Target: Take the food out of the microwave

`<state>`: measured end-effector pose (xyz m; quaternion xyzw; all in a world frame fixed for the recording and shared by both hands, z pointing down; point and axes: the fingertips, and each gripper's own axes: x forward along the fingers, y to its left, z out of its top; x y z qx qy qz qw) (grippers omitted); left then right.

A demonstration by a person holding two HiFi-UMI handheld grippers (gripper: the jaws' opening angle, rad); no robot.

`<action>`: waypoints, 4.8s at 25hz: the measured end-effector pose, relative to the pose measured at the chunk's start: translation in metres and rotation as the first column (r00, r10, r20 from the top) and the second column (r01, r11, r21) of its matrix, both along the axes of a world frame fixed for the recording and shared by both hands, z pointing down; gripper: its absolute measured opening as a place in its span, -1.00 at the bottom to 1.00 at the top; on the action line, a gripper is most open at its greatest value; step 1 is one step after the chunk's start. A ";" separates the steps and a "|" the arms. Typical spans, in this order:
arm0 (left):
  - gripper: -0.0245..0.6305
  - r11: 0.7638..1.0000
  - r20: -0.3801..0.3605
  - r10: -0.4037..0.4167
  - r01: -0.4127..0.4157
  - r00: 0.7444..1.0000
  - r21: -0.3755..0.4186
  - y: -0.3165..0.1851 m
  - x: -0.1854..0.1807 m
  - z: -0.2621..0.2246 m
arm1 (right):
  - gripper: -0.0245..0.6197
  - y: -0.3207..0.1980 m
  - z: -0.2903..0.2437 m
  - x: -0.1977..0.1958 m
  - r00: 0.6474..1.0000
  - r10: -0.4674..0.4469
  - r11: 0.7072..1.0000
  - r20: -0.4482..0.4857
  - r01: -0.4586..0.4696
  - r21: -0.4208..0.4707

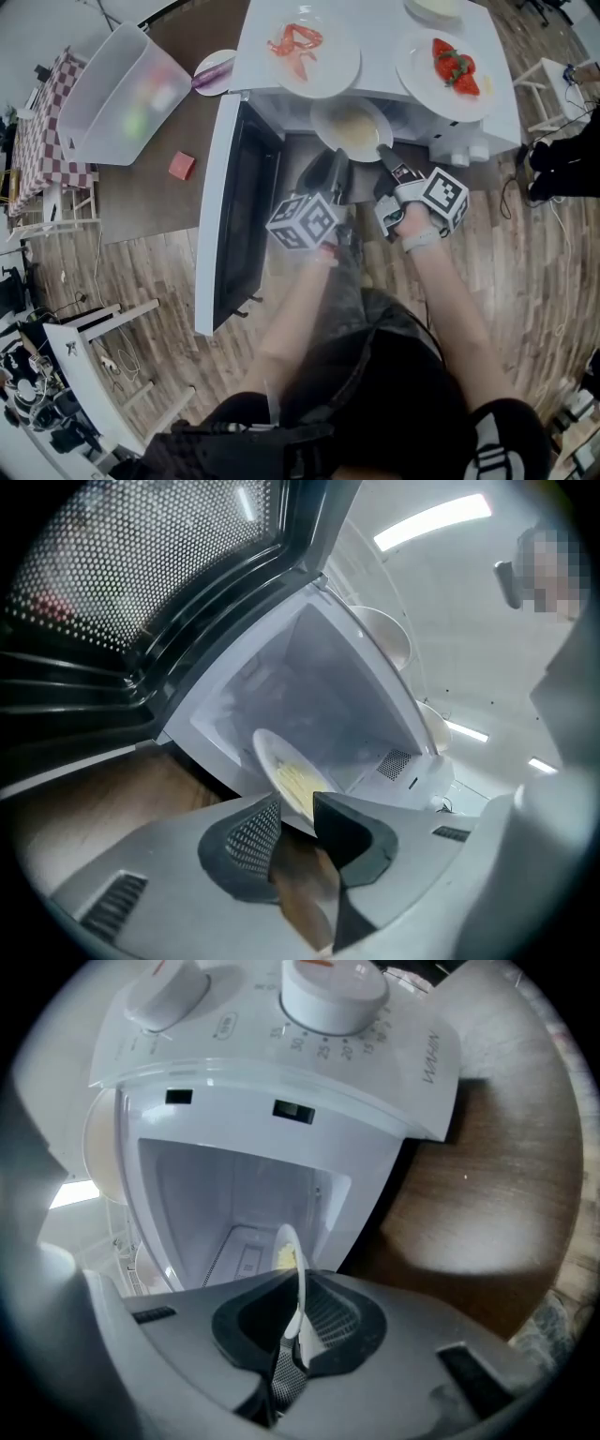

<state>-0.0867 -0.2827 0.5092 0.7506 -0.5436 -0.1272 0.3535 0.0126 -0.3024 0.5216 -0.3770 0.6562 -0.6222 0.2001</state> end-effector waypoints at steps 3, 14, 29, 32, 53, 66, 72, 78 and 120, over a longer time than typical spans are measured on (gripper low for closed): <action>-0.59 1.000 0.017 0.016 -0.016 1.000 -0.006 0.002 0.006 0.001 | -0.86 0.002 -0.002 0.005 1.000 0.000 1.000 -0.025 0.001 0.023; -0.61 1.000 0.094 0.030 -0.031 0.995 0.003 0.023 0.015 0.007 | -0.86 0.024 0.001 0.014 0.998 0.011 0.999 -0.063 -0.009 0.036; -0.62 0.998 0.199 0.031 -0.040 0.979 0.043 0.064 0.015 -0.005 | -0.84 0.066 -0.005 0.016 0.998 0.063 0.998 0.029 -0.063 0.005; -0.62 0.997 0.222 0.030 -0.044 0.975 0.058 0.068 0.017 -0.009 | -0.84 0.070 -0.008 0.018 0.998 0.063 0.998 0.022 -0.063 0.004; -0.65 0.996 0.192 -0.066 0.054 0.979 0.069 0.104 0.022 -0.016 | -0.82 0.104 -0.011 0.024 0.999 0.030 0.999 0.044 -0.029 -0.023; -0.65 0.996 0.225 -0.070 0.054 0.972 0.075 0.132 0.024 -0.031 | -0.82 0.132 -0.019 0.026 0.996 0.018 0.999 0.083 -0.015 -0.035; -0.65 0.996 0.228 -0.051 0.034 0.972 0.078 0.139 0.027 -0.037 | -0.82 0.139 -0.026 0.029 0.996 0.029 0.999 0.086 -0.027 -0.027; -0.65 0.996 0.228 -0.028 0.009 0.973 0.086 0.143 0.025 -0.048 | -0.82 0.144 -0.035 0.030 0.993 0.067 0.997 0.100 -0.064 -0.034; -0.62 0.998 0.191 0.053 -0.058 0.980 0.019 0.188 0.022 -0.050 | -0.82 0.195 -0.045 0.026 0.985 0.130 0.991 0.110 -0.126 -0.040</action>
